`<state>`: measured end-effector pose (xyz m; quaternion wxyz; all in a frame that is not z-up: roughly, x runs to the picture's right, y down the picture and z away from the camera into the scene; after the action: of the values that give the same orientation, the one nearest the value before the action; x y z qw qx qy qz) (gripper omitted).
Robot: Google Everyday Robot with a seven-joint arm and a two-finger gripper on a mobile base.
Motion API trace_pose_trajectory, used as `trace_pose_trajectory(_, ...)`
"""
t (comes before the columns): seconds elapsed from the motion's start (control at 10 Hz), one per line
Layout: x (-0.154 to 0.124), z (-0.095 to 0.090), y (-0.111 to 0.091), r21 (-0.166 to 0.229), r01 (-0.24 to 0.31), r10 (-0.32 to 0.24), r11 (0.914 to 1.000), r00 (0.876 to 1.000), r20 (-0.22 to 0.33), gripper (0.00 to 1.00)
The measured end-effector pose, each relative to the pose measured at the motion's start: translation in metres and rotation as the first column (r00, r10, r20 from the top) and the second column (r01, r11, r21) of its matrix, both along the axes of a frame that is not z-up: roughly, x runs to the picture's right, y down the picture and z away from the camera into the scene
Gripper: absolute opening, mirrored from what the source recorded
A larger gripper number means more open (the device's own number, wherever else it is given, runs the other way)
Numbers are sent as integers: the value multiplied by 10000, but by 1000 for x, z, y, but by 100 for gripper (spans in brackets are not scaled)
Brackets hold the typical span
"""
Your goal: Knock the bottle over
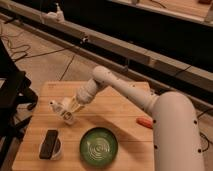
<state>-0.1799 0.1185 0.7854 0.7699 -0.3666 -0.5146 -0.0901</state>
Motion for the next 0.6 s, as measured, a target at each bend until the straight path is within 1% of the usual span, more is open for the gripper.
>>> trace_pose_trajectory(0.2,-9,2,6,-133,-47,51,9999,9996,286,0)
trace_pose_trajectory(0.4,-13,4,4,26,-68,67,10000,9991,408,0)
trace_pose_trajectory(0.5,-12,5,4,26,-79,78,10000,9992,395,2)
trace_pose_trajectory(0.6,-11,5,4,28,-98,97,9999,9992,383,7)
